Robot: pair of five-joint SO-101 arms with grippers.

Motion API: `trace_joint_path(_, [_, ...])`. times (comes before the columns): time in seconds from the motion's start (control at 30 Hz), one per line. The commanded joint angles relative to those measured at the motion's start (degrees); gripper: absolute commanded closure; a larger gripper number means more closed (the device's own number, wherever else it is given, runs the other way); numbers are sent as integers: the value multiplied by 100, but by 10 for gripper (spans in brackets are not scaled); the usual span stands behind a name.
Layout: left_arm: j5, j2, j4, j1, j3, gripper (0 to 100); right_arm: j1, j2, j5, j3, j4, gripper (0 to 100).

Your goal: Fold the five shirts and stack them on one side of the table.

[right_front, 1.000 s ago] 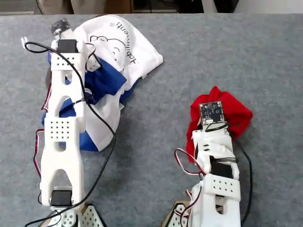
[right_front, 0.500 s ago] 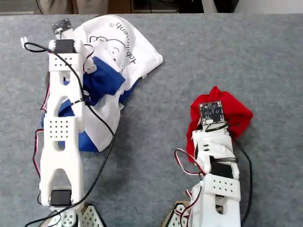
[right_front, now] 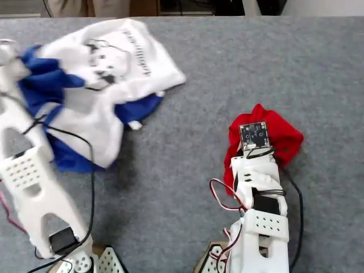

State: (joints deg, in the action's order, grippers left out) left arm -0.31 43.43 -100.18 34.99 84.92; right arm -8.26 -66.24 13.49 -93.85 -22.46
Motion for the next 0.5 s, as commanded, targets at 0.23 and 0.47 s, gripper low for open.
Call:
trace_joint_path(0.23, [-316,-1051,800,2066,299,982,101,-31,44,13,105,996])
trace_joint_path(0.47, [-316,-1095,800,1222,299,981,400,-31,53,-4,79,996])
